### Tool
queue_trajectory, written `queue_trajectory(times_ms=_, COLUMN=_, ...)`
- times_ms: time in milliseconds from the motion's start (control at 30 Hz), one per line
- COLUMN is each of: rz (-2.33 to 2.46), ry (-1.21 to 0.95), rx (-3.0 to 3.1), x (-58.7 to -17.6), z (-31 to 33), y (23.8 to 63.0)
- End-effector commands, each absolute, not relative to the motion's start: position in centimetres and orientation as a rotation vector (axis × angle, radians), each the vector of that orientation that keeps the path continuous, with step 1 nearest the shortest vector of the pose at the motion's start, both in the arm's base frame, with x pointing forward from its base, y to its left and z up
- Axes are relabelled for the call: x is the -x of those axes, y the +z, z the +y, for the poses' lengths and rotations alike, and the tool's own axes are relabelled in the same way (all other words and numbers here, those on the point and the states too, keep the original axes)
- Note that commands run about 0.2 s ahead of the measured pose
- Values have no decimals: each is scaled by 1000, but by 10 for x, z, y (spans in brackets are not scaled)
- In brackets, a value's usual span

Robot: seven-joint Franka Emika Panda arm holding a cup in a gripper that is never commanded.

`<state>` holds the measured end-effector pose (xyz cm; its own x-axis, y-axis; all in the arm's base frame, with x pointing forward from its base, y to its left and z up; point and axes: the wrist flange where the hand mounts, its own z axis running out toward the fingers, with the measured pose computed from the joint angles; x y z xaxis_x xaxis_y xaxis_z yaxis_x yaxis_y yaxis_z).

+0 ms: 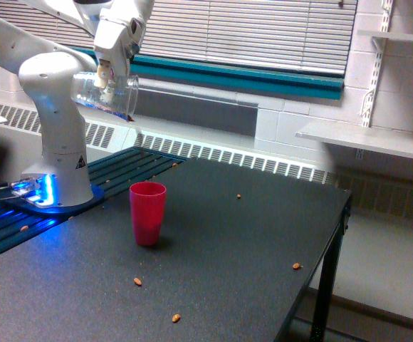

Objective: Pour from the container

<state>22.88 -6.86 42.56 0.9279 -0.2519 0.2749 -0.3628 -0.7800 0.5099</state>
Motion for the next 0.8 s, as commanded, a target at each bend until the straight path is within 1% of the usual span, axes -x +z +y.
queue_trajectory(times_ms=33, rz=-399, ry=198, rx=-2489, x=-223, z=-70, y=413)
queue_trajectory(times_ms=800, rz=-395, ry=173, rx=-2511, x=-219, z=-67, y=412)
